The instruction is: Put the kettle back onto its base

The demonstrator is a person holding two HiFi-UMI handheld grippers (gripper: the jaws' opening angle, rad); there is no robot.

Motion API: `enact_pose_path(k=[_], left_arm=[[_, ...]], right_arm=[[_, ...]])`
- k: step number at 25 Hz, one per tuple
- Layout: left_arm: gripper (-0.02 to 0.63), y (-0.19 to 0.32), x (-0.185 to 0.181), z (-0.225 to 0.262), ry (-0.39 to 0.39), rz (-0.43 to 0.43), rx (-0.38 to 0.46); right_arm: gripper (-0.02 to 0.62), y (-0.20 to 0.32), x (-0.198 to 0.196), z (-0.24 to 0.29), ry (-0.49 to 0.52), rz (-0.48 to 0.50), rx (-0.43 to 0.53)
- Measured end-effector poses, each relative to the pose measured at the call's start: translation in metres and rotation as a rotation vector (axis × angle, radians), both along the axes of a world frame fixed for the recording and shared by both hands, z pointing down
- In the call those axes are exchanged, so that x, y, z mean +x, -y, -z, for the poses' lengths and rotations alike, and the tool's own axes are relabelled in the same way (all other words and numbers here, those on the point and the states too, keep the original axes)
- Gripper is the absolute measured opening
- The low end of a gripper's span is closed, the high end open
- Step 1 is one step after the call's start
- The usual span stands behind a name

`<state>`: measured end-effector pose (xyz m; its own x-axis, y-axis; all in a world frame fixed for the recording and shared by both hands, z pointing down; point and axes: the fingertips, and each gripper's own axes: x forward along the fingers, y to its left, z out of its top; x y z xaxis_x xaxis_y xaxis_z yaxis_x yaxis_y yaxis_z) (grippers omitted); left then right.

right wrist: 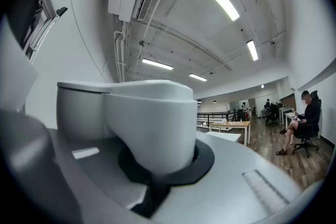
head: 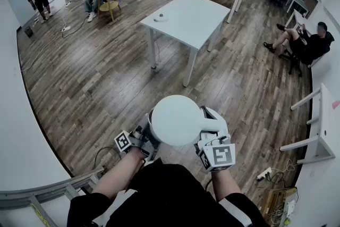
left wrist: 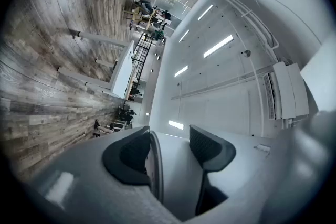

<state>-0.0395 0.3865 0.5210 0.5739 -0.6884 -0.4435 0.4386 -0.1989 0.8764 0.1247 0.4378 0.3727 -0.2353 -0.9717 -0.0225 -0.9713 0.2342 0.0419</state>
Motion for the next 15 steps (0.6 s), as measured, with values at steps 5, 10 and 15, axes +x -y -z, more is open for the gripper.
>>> enact_pose_path(k=[5,10,15], left_arm=[[0.225,0.014,0.005,0.001,0.032,0.001,-0.012],[0.224,0.025,0.008,0.002,0.059,-0.002,-0.008],[0.222,0.029,0.010,0.001,0.047,0.010,-0.016]], right_arm=[[0.005,0.011,0.005,-0.001,-0.002,-0.013,-0.015],[0.005,0.020,0.008,-0.004,0.004,-0.019,-0.024],[0.005,0.026,0.008,-0.004,-0.012,-0.010,-0.028]])
